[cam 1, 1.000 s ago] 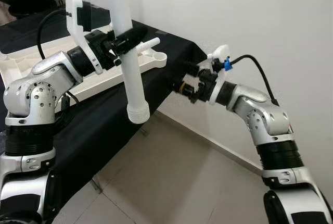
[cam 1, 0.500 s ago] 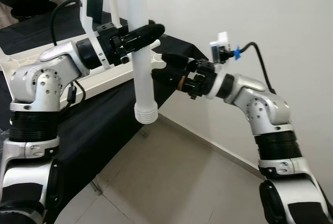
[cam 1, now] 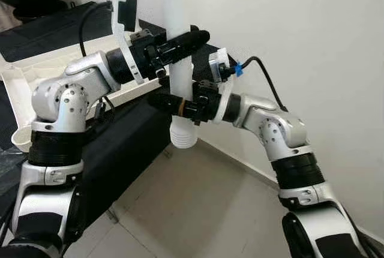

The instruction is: Building children table

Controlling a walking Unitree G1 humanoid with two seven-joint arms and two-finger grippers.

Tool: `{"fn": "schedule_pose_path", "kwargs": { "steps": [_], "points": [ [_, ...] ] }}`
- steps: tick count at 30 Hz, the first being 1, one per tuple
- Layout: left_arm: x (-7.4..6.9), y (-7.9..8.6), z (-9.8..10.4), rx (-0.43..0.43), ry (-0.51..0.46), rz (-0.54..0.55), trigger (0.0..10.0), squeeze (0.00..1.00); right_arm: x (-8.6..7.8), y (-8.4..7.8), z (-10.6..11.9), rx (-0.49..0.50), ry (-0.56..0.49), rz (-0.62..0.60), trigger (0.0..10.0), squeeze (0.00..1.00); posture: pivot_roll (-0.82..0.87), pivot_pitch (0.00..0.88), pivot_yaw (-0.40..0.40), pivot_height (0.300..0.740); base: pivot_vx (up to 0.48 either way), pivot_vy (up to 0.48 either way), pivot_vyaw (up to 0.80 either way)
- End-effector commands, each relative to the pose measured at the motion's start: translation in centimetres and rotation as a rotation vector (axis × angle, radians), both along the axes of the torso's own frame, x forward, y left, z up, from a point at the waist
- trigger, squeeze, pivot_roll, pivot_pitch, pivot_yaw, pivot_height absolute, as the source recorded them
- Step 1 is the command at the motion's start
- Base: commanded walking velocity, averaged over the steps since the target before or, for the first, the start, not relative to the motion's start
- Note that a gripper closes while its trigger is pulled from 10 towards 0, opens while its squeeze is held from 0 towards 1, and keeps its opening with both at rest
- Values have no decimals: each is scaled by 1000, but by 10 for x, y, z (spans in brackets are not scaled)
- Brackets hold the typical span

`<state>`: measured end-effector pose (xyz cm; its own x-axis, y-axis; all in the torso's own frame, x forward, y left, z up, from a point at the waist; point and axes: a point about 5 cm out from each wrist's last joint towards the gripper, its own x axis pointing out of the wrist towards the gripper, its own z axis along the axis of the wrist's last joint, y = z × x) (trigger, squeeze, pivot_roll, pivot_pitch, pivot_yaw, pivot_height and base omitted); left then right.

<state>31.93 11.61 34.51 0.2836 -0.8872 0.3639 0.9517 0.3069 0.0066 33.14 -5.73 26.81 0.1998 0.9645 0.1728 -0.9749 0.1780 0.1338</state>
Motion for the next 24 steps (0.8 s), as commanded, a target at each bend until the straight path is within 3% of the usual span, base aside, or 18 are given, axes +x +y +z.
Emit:
{"fn": "schedule_pose_path", "kwargs": {
  "steps": [1,8,9,24],
  "points": [
    [-6,-11,1,2,-12,-59,10000,0,-4,11,-3,-9,18,34,10000,0,42,160,-75,740,0,0,0],
    [-7,-15,2,3,-16,-75,10000,0,-6,17,-6,-35,38,57,10000,0,42,162,-75,740,0,0,0],
    [-7,-16,3,3,-19,-78,10000,0,-7,19,-9,-53,54,60,0,0,42,161,-75,740,0,0,0],
    [-9,-16,9,-5,-40,-56,10000,0,4,13,-5,-45,72,-30,0,0,38,163,-76,740,0,0,0]
  ]
}}
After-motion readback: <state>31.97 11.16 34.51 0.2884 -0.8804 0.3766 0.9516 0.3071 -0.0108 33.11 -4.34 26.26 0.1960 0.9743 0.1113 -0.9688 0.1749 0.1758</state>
